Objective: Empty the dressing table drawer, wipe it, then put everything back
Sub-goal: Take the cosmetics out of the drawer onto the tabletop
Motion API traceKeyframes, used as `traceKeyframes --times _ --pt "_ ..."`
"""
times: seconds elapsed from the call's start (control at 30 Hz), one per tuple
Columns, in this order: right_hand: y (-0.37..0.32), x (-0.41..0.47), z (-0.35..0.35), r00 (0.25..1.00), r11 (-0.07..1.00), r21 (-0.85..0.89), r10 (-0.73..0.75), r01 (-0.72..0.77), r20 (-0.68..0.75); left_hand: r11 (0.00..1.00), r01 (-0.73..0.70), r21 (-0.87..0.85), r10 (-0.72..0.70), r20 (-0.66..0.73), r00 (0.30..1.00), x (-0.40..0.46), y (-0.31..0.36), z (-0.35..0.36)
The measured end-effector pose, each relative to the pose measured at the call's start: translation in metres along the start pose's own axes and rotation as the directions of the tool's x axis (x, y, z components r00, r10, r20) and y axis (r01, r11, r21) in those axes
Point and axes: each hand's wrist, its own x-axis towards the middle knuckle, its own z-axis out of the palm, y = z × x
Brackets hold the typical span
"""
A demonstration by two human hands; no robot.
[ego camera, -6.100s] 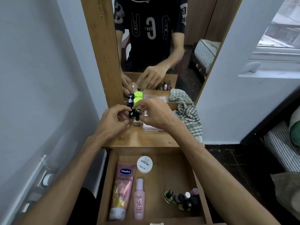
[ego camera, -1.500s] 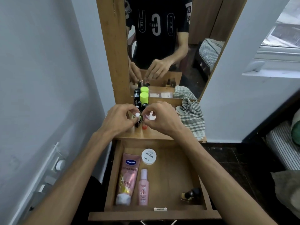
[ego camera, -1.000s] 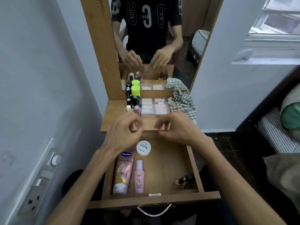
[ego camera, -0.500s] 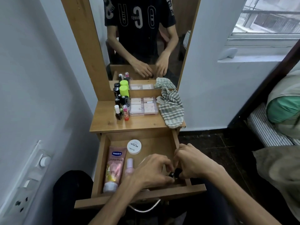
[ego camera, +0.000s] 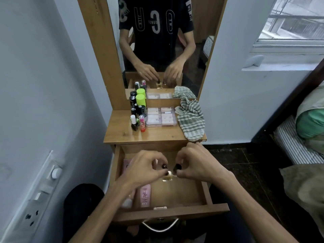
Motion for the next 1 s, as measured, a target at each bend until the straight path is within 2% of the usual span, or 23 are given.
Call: traceKeyframes --times 0.2,0.37,0.5,0.7,1.0 --pt "-0.035 0.066 -0.022 0.994 0.993 0.115 -0.025 0.037 -0.104 0.999 0.031 -0.043 -0.042 -0.275 0.961 0.007 -0.023 -0.081" --pt "-0.053 0.113 -0.027 0.974 0.998 0.059 0.01 0.004 -0.227 0.998 0.041 -0.052 -0.058 -0.405 0.912 0.024 -0.044 -0.109" --pt "-0.058 0.133 -0.025 0.965 0.997 -0.019 0.068 -0.075 -0.255 0.999 0.038 -0.035 -0.049 -0.424 0.904 0.036 -0.051 -0.108" --pt "-0.056 0.142 -0.015 0.97 0.996 -0.041 0.07 -0.081 -0.233 0.999 0.048 -0.013 -0.049 -0.436 0.899 0.042 -0.055 -0.099" --pt "-0.046 0.125 -0.009 0.963 0.997 0.047 0.077 -0.067 -0.258 0.998 -0.02 0.053 0.043 -0.471 0.881 0.032 -0.055 -0.094"
